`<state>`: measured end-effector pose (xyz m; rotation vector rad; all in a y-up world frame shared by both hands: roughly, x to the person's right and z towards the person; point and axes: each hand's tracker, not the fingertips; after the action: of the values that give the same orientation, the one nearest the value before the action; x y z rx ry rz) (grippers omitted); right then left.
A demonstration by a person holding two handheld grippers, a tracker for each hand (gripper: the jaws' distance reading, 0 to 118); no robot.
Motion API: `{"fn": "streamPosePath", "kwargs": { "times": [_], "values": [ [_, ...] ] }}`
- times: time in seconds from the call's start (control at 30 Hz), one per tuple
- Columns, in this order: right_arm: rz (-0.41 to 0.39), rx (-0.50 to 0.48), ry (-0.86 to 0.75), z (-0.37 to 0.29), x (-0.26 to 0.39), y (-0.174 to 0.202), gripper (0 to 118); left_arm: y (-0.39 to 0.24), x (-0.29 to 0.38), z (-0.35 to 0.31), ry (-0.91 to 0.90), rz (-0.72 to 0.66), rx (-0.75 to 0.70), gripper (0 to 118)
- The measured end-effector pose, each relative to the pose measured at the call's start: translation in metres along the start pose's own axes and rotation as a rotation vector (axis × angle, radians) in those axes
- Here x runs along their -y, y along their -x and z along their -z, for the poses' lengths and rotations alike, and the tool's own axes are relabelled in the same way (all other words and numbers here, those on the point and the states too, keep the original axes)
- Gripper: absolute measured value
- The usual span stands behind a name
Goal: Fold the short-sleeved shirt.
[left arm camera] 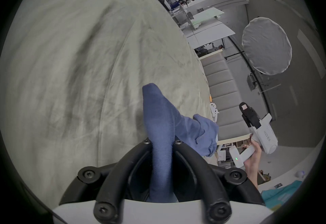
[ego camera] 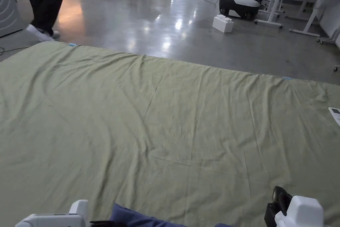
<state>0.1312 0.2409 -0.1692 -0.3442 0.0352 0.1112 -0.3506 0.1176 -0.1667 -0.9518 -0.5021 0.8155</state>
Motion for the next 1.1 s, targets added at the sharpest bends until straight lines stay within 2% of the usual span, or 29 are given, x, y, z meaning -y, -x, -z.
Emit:
{"fn": "streamPosePath", "kwargs": {
  "times": [0.17, 0.37, 0.43, 0.53, 0.73, 1.1],
  "values": [
    [-0.001, -0.002, -0.009, -0.001, 0.0, -0.003, 1, -0.039, -0.019, -0.038, -0.014, 0.09, -0.111, 13],
    [0.011, -0.008, -0.017, -0.002, 0.0, -0.005, 1, -0.082, -0.037, -0.086, -0.046, 0.198, -0.383, 13],
    [0.015, -0.013, -0.017, -0.001, 0.001, -0.005, 1, -0.1, -0.037, -0.091, -0.037, 0.243, -0.495, 13],
    [0.023, -0.021, -0.017, -0.001, 0.003, -0.004, 1, -0.129, -0.031, -0.088, -0.046, 0.297, -0.58, 13],
    [0.039, -0.031, -0.012, 0.0, 0.008, -0.003, 1, -0.183, -0.014, -0.059, -0.032, 0.319, -0.545, 13],
    [0.066, -0.02, -0.002, -0.001, 0.015, -0.012, 1, -0.227, 0.016, 0.042, 0.061, 0.362, -0.531, 13]
  ]
}}
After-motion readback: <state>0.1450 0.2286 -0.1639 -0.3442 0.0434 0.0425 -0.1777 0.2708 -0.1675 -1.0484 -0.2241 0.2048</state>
